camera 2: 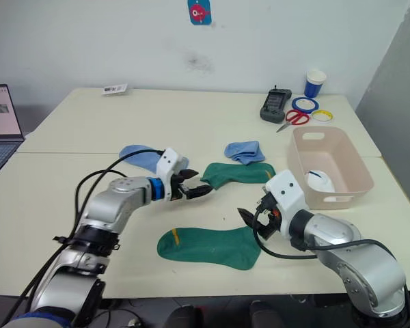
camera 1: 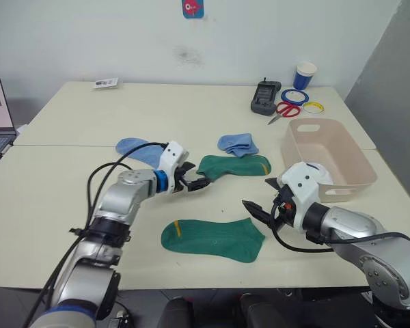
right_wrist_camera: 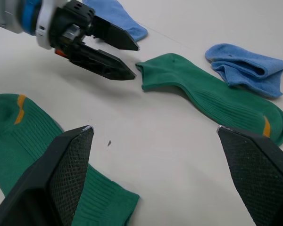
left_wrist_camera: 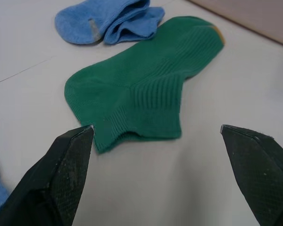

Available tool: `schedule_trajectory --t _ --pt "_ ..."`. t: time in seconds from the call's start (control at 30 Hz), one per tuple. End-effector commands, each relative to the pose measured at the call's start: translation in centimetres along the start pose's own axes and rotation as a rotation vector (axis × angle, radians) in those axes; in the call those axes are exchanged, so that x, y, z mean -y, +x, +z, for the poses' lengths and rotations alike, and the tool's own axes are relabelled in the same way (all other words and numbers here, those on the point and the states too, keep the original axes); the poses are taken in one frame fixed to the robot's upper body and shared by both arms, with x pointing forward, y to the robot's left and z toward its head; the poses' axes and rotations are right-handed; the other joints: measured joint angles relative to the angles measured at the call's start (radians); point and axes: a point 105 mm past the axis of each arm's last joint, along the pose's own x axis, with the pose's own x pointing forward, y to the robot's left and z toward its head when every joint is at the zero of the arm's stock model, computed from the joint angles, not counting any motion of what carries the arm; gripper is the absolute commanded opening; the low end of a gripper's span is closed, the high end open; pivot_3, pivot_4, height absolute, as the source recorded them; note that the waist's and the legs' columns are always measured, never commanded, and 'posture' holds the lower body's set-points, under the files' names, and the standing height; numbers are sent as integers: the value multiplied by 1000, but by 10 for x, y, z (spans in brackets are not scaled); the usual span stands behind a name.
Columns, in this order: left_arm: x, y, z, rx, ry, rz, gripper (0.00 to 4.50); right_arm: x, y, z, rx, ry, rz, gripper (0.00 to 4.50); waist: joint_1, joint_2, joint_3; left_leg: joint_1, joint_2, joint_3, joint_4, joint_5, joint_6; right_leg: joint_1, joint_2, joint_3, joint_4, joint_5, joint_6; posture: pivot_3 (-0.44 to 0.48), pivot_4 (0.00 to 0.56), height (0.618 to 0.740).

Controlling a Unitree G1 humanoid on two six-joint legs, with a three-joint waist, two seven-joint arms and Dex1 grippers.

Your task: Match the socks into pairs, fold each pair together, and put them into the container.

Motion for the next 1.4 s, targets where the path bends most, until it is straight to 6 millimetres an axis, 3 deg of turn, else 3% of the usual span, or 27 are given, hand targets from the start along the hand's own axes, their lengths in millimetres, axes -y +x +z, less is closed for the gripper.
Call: schedule_trajectory --t 0.03,0.1,0.23,0.33,0.5,0.8,1.0,1.2,1.4 --pt "-6 14 9 -7 68 12 4297 -3 -8 5 24 -28 -26 4500 1 0 0 0 0 0 0 0 0 0 0 -1 0 0 0 0 150 732" --pt "-8 23 9 -21 75 28 3868 -4 -8 4 19 -27 -29 4500 0 0 0 0 0 0 0 0 0 0 1 -1 0 0 0 0 150 732" --pt "-8 34 -2 -94 103 7 2580 -5 -10 2 10 -29 -36 4500 -3 0 0 0 -1 1 0 0 0 0 1 0 0 0 0 0 150 732" --pt "-9 35 -12 -148 102 -1 1627 -4 -11 1 4 -32 -40 4500 -1 0 0 0 -1 1 0 0 0 0 1 -1 0 0 0 0 150 732" --pt "-12 29 -11 -141 73 -12 26 -3 -12 0 0 -34 -46 4500 -2 0 0 0 0 1 0 0 0 0 1 0 1 0 0 0 150 732" --pt "-7 -6 9 -78 85 -117 26 -6 -9 2 3 -48 -8 4500 -7 0 0 1 1 0 0 0 0 0 1 0 1 0 0 0 150 732" --pt "25 -38 2 -102 178 -332 26 -9 -9 0 -13 -77 35 4500 -3 0 0 1 2 -1 0 0 -1 0 0 0 1 0 0 0 150 732" --pt "10 -51 -10 -137 179 -266 26 -10 -10 0 -20 -94 56 4500 -1 0 0 1 2 -1 1 0 0 0 -1 0 2 0 0 0 150 732" --pt "-3 -50 -23 -156 195 -200 26 -12 -8 0 -26 -111 75 4500 -1 0 0 0 2 -1 1 0 0 0 -1 0 1 0 0 0 150 732"
